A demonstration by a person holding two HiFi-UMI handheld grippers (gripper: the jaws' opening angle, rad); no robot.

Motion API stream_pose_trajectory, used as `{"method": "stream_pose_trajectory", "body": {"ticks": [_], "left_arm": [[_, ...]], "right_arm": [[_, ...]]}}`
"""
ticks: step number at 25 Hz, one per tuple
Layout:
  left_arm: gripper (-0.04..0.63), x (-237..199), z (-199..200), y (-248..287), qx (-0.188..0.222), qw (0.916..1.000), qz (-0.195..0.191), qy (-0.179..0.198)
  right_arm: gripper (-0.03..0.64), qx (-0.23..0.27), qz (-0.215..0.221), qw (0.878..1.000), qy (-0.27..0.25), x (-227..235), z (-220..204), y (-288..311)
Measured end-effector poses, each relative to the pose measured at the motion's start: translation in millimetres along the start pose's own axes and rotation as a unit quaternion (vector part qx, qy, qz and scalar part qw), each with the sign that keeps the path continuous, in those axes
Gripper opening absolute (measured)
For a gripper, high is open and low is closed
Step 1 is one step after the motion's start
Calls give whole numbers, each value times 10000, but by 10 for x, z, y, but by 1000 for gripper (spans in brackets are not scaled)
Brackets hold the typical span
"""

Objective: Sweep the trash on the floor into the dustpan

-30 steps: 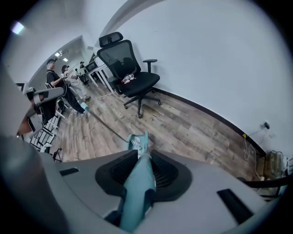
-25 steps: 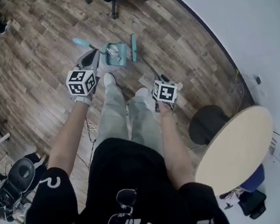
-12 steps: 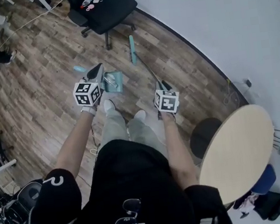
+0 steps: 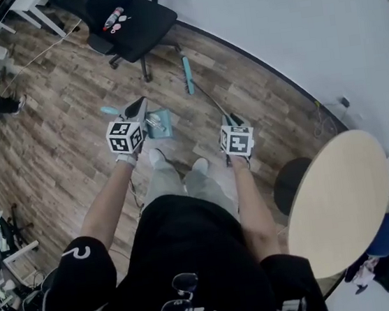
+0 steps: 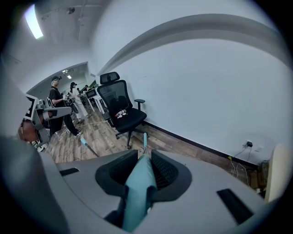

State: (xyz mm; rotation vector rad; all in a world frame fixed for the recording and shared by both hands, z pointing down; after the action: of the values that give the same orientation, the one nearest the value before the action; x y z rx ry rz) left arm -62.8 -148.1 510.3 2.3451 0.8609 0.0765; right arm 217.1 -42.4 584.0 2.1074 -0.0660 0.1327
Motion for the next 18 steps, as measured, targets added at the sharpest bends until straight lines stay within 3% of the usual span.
{"method": "stream_pose_trajectory", "body": {"ticks": [10, 18], "left_arm": [[-3, 733, 29, 661, -392, 9947, -815, 497], [-3, 1795, 21, 1333, -731, 9743, -1803, 1137]], "right_arm": [[85, -167, -492, 9941, 953, 755, -655, -172], [86, -355, -1139, 9713, 2057, 1560, -1543, -474]]}}
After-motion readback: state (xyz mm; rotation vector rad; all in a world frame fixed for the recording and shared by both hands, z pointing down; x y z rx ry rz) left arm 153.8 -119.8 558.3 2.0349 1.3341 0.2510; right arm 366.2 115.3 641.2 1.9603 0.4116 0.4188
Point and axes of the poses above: the fingertips, and each gripper's own axes: y forward along the fingers, x to its right, z out of its top, the point moved 1 cm from there along -y, backward along the fingers, and after that the axes turned 13 degrees about -x, right-handed, at the moved point
